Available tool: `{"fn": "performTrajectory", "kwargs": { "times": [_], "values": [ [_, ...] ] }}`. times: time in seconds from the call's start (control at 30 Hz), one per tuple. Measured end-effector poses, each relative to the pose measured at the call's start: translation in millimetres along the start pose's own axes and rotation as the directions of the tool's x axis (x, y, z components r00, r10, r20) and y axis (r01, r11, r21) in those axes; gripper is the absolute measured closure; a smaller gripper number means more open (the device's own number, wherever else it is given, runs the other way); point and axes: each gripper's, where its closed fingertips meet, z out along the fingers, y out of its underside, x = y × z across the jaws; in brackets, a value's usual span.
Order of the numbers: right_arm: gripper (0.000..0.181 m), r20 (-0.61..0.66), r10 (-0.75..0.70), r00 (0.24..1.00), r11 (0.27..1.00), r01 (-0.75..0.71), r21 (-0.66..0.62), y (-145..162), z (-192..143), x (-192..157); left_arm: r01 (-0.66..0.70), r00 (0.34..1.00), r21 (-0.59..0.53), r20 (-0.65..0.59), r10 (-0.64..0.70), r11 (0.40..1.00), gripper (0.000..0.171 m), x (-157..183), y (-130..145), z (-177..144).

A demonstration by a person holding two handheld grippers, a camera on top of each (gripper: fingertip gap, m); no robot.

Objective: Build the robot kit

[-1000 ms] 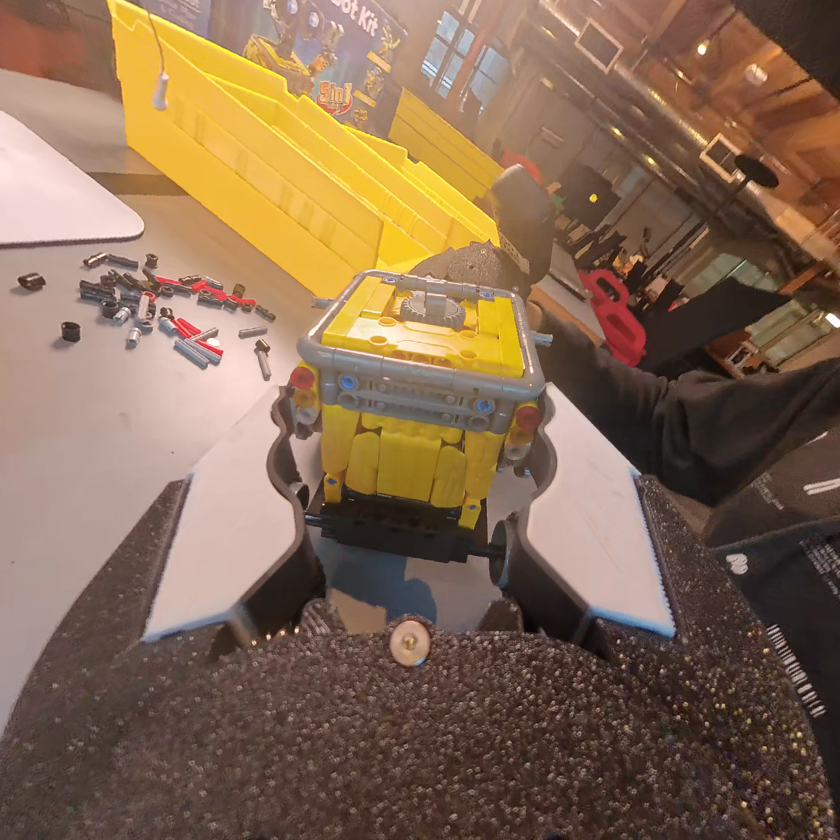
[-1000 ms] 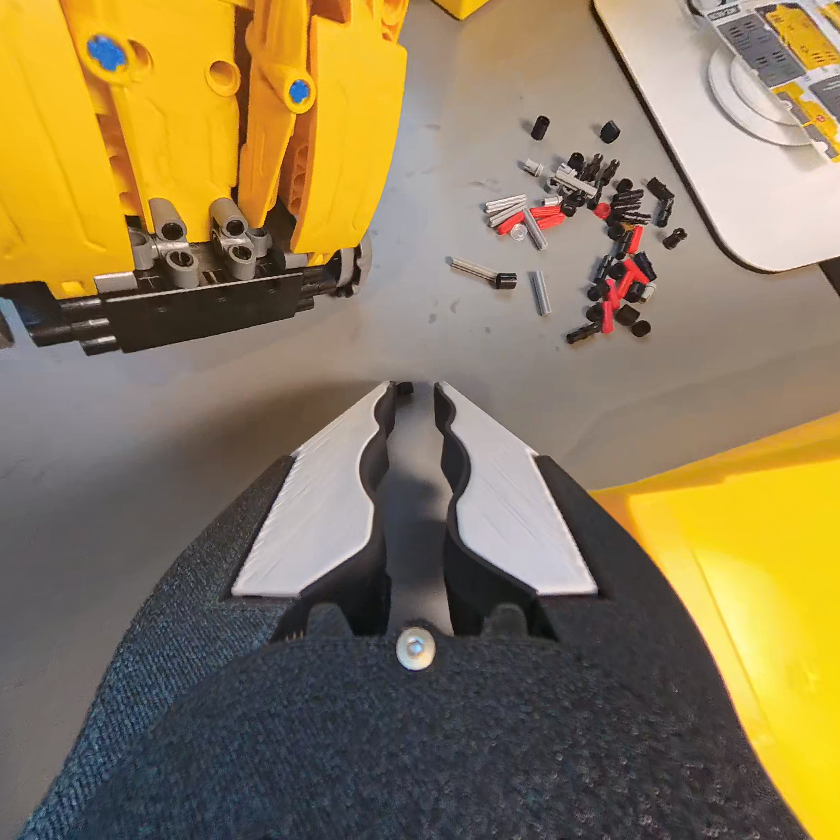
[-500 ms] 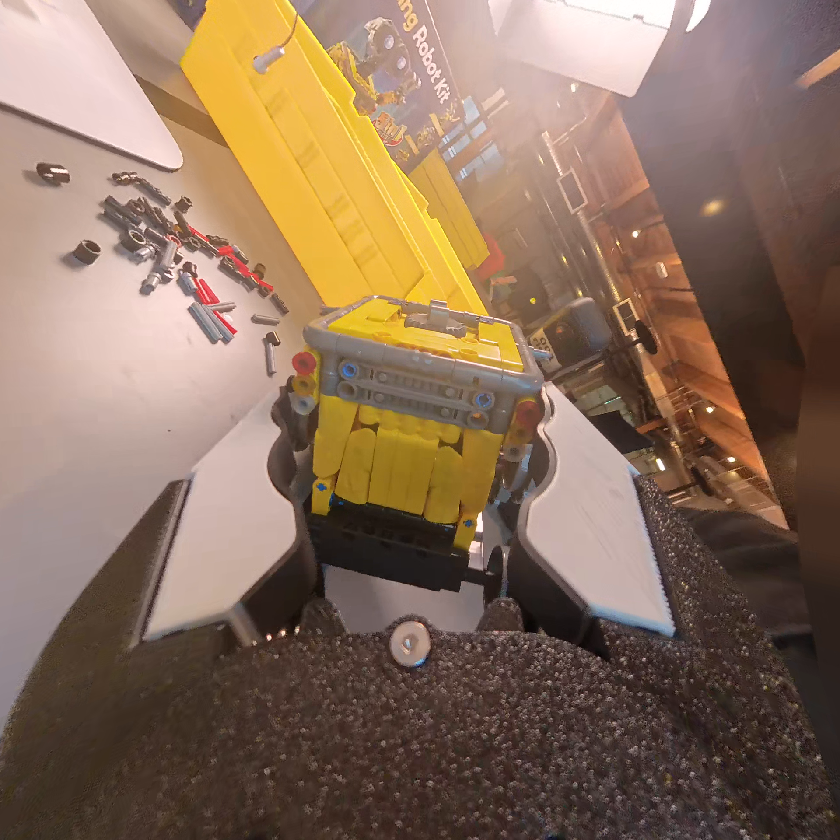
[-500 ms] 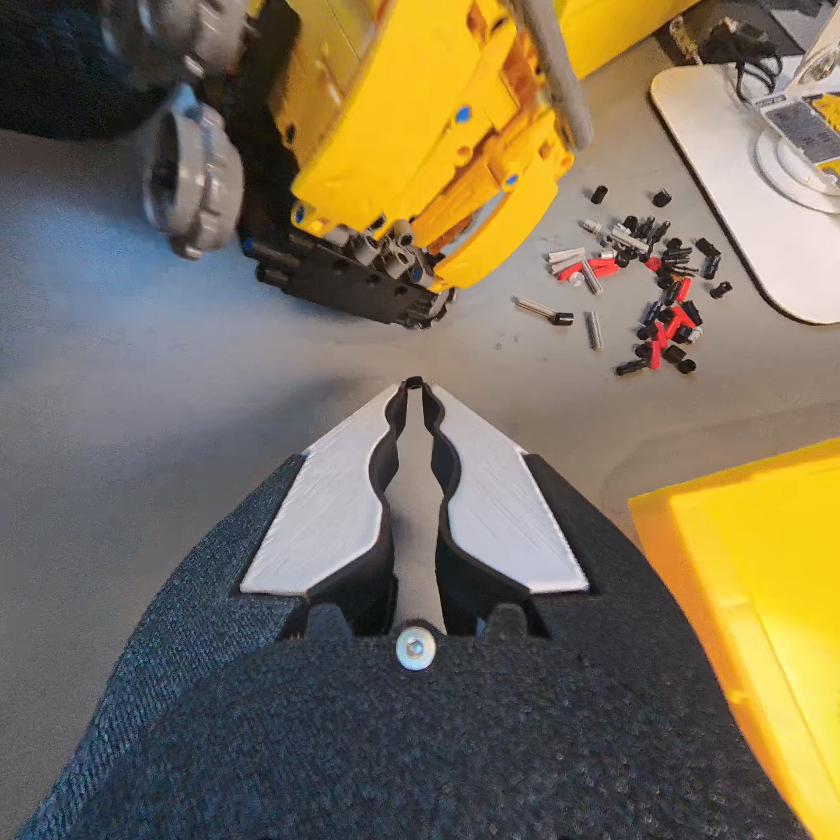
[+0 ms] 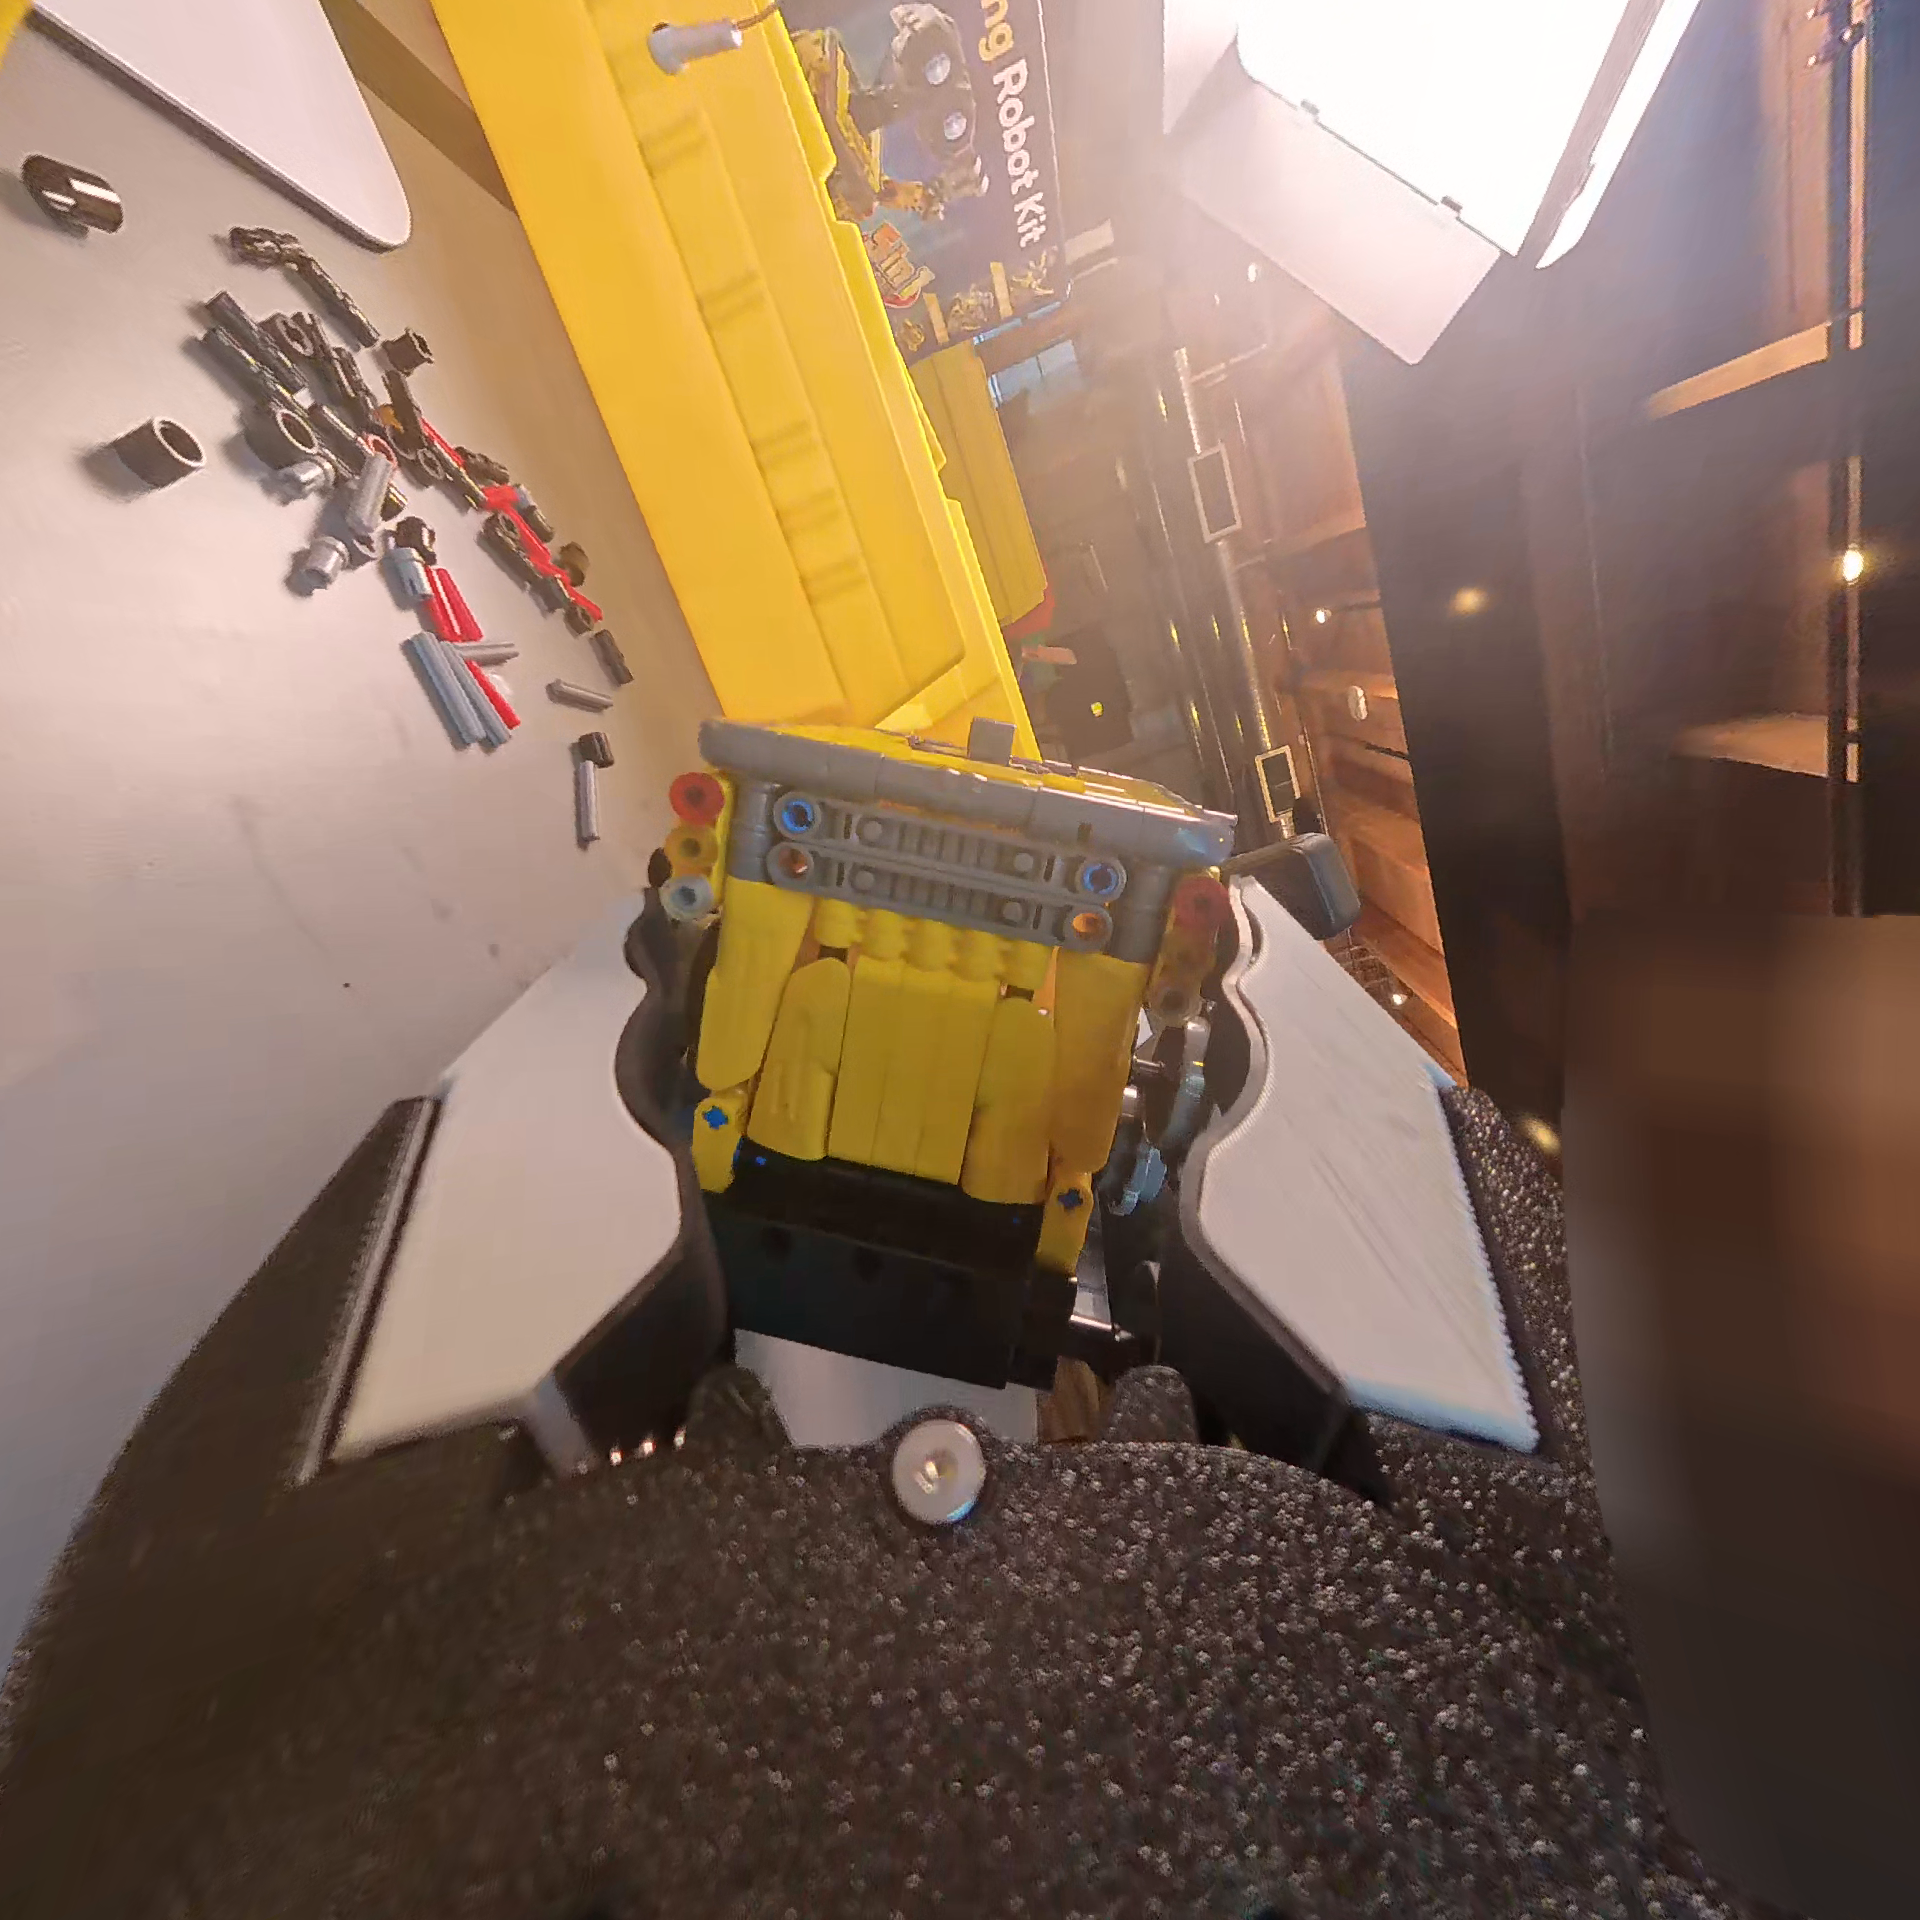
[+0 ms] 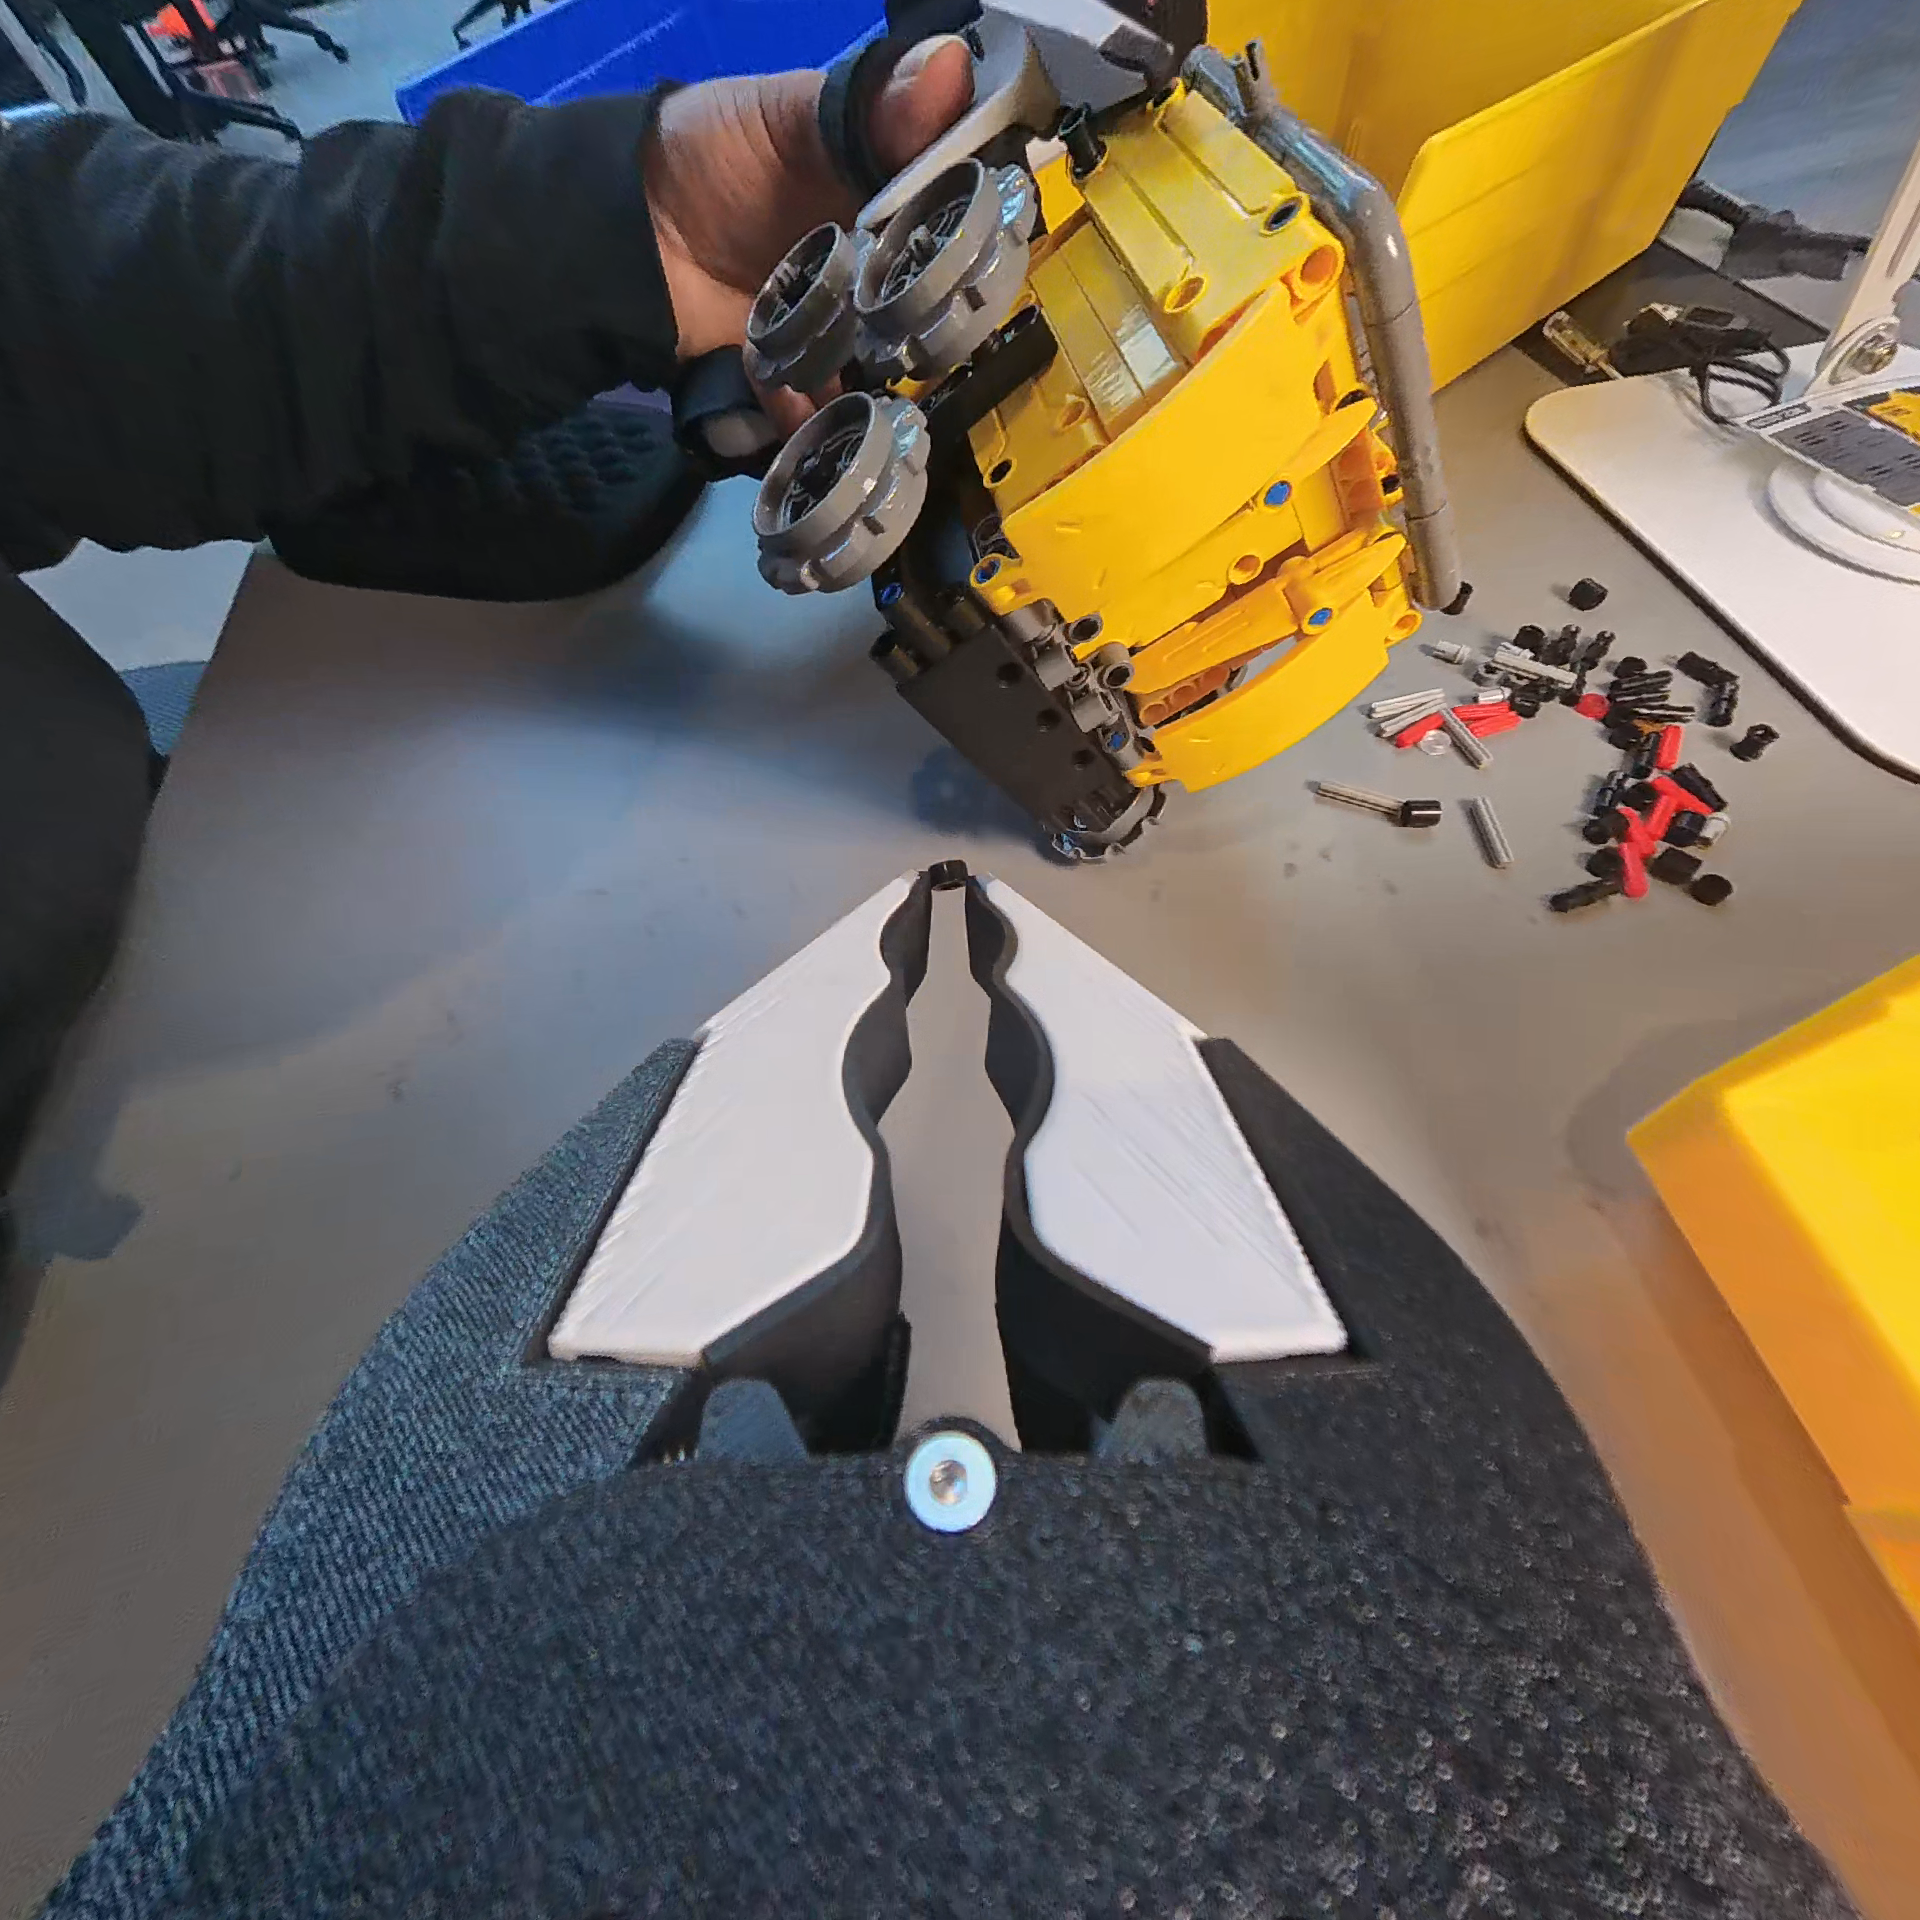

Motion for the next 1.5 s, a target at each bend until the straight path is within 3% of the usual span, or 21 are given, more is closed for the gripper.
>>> {"fn": "performTrajectory", "kwargs": {
  "times": [0.73,0.87,0.93,1.17,1.23,1.33,1.4,1.5],
  "values": [
    [0.175,0.043,0.022,0.999,0.999,-0.023,0.035,-3,2,-5,0.085,0.991,-0.005,-0.101,-0.085,0.996,0.078,-13,-15,-10],
    [0.175,0.058,0.037,0.998,0.998,-0.039,0.045,-3,1,-6,0.136,0.982,0.038,-0.138,-0.129,0.990,0.064,-16,-21,-17],
    [0.175,0.063,0.037,0.997,0.998,-0.040,0.045,-2,1,-7,0.110,0.987,0.026,-0.120,-0.106,0.994,0.056,-20,-17,-19],
    [0.175,0.060,0.037,0.997,0.998,-0.040,0.044,-1,0,-7,-0.178,0.984,-0.041,-0.020,0.178,0.983,0.081,-11,-5,-25],
    [0.175,0.056,0.040,0.998,0.998,-0.042,0.045,-1,0,-5,-0.342,0.934,-0.101,0.071,0.350,0.934,0.085,-12,4,-24],
    [0.175,0.055,0.044,0.998,0.998,-0.046,0.045,0,0,-4,-0.559,0.782,-0.194,0.200,0.590,0.806,0.093,-11,12,-10],
    [0.175,0.051,0.042,0.998,0.998,-0.044,0.042,0,0,-3,-0.664,0.649,-0.237,0.289,0.704,0.709,0.092,-9,11,1],
    [0.175,0.042,0.036,0.998,0.999,-0.037,0.038,1,-1,-3,-0.822,0.382,-0.267,0.398,0.834,0.504,0.093,6,0,11]
  ]
}}
